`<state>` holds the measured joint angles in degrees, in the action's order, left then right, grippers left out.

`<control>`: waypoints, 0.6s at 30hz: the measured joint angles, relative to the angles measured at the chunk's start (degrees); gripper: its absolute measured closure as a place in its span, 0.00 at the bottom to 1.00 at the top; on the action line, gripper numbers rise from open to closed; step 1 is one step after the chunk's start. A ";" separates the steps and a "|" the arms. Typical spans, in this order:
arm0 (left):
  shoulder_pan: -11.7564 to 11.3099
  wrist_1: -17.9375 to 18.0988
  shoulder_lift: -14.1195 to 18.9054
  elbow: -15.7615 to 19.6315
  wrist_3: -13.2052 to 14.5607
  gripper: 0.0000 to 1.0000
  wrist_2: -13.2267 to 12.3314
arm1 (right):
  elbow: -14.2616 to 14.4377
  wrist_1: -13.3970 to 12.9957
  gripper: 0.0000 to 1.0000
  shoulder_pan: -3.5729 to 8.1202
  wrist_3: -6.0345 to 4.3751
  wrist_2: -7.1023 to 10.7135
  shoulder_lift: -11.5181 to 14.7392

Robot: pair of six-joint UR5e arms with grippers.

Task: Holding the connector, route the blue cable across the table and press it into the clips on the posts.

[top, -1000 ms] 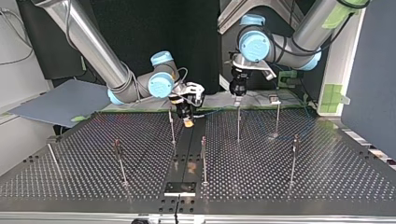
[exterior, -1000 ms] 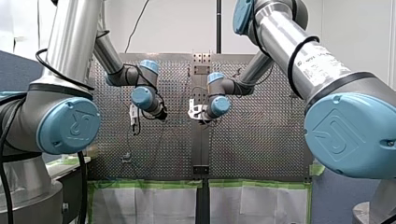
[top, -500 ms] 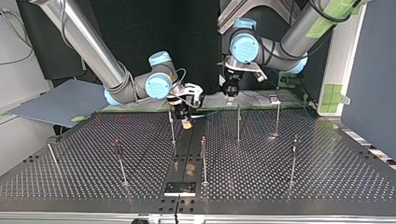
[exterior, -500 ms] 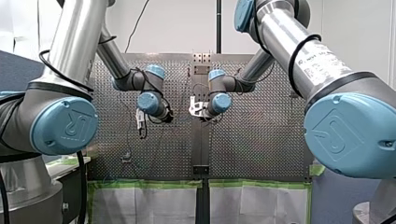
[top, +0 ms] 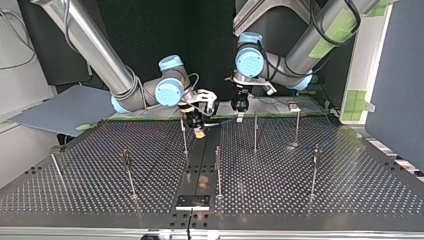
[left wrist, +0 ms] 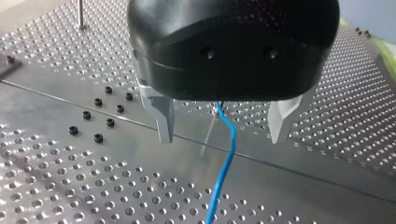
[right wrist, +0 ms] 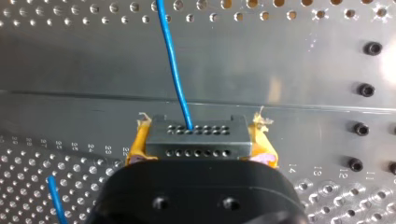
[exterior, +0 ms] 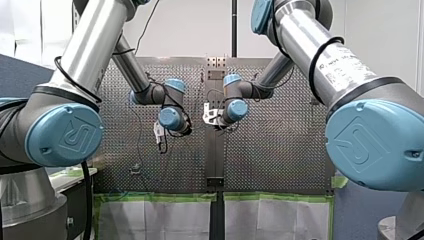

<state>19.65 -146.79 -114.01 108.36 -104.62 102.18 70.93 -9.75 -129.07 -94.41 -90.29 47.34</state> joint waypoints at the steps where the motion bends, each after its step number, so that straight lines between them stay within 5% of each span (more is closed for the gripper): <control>1: -0.01 0.15 -0.42 -0.28 -0.21 0.00 0.08 | 0.01 -0.02 1.00 0.00 0.00 -0.02 0.00; 18: -0.08 -1.85 -4.93 -5.64 -1.53 0.00 -1.69 | 0.03 -0.06 1.00 -0.01 -0.09 0.12 -0.01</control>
<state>19.57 -148.64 -118.94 102.72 -106.15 100.49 70.95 -9.82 -129.08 -94.50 -90.17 47.34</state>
